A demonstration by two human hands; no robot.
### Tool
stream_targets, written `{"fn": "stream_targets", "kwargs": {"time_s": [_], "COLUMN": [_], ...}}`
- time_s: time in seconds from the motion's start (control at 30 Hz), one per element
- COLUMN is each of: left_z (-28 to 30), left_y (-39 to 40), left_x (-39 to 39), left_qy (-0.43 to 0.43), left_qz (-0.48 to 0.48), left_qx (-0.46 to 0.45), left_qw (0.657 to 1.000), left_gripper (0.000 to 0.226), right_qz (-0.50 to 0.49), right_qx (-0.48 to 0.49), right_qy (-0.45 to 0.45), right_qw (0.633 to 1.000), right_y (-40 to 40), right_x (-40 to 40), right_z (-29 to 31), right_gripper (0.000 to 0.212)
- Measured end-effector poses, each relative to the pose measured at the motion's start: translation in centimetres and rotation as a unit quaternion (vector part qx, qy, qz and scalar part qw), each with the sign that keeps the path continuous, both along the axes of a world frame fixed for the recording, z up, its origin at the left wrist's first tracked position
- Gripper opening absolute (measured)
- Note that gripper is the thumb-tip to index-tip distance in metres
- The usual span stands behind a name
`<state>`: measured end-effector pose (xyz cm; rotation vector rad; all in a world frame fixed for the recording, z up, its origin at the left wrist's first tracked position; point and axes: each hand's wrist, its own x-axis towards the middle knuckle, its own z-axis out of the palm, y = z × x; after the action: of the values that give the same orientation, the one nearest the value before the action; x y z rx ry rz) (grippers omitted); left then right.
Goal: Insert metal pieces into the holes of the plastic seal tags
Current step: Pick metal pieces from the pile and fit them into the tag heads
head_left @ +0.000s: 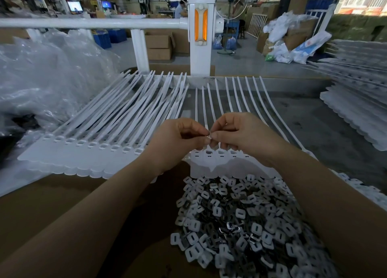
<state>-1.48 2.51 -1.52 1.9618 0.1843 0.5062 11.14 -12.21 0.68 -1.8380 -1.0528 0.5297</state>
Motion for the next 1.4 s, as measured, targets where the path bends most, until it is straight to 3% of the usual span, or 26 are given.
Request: {"fn": "stream_targets", "kwargs": {"time_s": [0.27,0.53,0.7,0.97,1.4], "left_z": [-0.1,-0.1,-0.5,-0.5,-0.2], "left_y": [0.2,-0.2,-0.5,-0.8,-1.1], "left_x": [0.1,0.2,0.8,1.3,2.0], "left_qy": [0.026,0.044,0.063,0.155,0.201], "left_qz": [0.042,0.050,0.090,0.124,0.122], "left_qx": [-0.053,-0.024,0.050,0.111,0.106], "left_qw": [0.997,0.998,0.993,0.974,0.966], "left_gripper": [0.006,0.006,0.002,0.005,0.008], "right_qz": [-0.028,-0.048,-0.063,-0.079,-0.076], "right_qx": [-0.003,-0.018,-0.039,-0.095,-0.098], "right_qy": [-0.046,-0.057,-0.062,-0.098,-0.095], "right_qw": [0.999,0.997,0.995,0.988,0.988], "right_y": [0.2,0.4,0.5,0.6,0.6], "right_x": [-0.2,-0.5,-0.4,0.2,0.5], "right_z": [-0.3,-0.5,-0.9,-1.5,-1.8], "right_gripper": [0.005,0.010,0.010,0.012,0.012]}}
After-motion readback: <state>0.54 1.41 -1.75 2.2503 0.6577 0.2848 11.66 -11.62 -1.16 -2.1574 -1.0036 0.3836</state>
